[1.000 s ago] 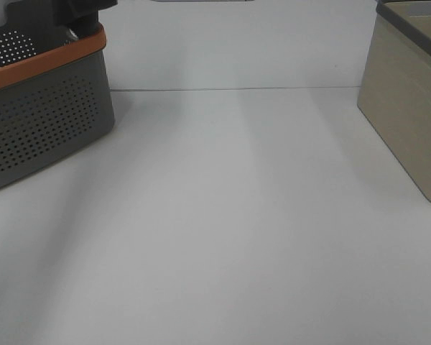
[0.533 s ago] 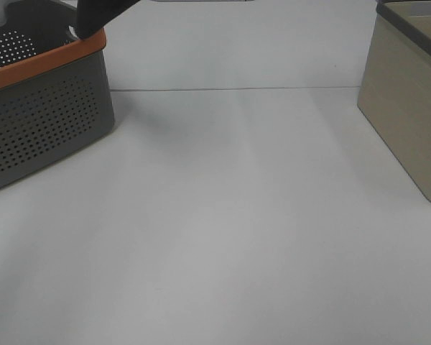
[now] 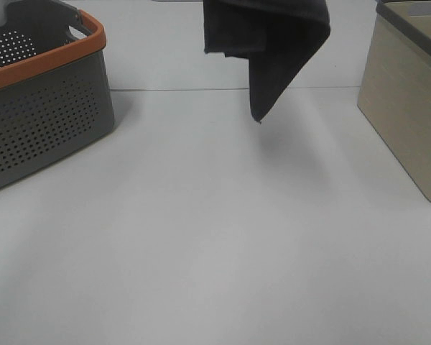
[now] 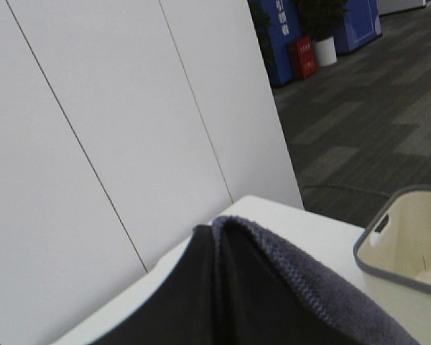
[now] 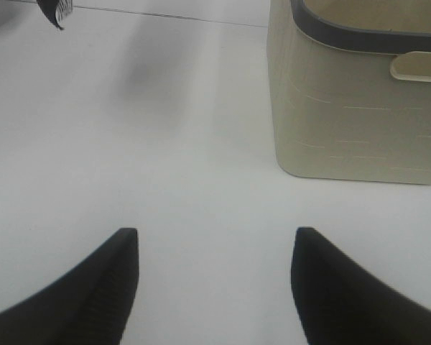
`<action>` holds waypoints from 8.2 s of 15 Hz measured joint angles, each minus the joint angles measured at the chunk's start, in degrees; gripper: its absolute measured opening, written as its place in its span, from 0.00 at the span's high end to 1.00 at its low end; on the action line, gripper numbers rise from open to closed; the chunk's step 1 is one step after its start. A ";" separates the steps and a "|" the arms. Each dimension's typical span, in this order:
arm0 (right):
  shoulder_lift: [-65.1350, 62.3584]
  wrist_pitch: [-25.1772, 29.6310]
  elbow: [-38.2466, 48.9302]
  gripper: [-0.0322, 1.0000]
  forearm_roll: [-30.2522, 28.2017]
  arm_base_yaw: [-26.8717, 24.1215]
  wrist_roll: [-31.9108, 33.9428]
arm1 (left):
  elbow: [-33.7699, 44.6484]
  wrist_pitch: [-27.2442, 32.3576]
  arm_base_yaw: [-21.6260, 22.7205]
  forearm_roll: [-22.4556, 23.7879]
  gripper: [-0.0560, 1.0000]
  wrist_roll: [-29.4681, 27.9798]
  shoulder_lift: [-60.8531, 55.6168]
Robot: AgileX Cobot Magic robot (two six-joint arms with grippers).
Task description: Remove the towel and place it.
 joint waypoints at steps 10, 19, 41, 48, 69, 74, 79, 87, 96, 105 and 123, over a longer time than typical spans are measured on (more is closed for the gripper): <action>0.00 0.00 0.00 0.37 0.00 0.00 0.00 | 16.62 18.68 -14.55 50.42 0.95 -46.52 2.41; 0.52 0.00 -0.06 0.37 4.81 0.00 -1.20 | 32.49 21.03 -15.53 43.32 0.95 -46.47 2.41; 92.07 -77.18 -6.36 0.32 86.12 26.81 -82.45 | 32.60 21.37 -15.53 37.41 0.95 -41.48 2.41; 107.77 -86.29 -13.41 0.20 47.61 28.30 -29.22 | 32.60 21.37 -15.53 37.30 0.95 -41.42 2.41; 125.42 -113.67 -15.93 0.95 36.27 28.30 -10.43 | 32.60 20.17 -15.53 36.61 0.95 -40.57 2.18; 111.67 -96.31 -13.46 0.95 30.54 28.13 -10.43 | 31.51 15.53 -11.97 30.83 0.95 -37.99 -2.01; 94.48 -56.55 -19.54 0.95 13.29 18.05 -12.61 | 31.11 4.70 -2.92 13.12 0.95 -25.44 -3.61; 90.36 -18.51 -45.72 0.95 2.41 13.24 -53.80 | 31.11 -14.32 2.86 0.80 0.95 -17.19 -3.61; 104.56 -18.39 -69.39 0.95 -17.25 8.14 -43.54 | 48.53 -45.03 5.79 -1.03 0.95 -17.19 -2.86; 104.97 -42.57 -63.25 0.95 -19.54 3.15 -26.36 | 53.11 -64.52 10.71 20.86 0.95 -31.68 6.82; 98.43 -75.97 -0.06 0.95 -21.08 9.63 -27.44 | 102.16 -77.29 9.57 29.68 0.95 -32.43 -1.26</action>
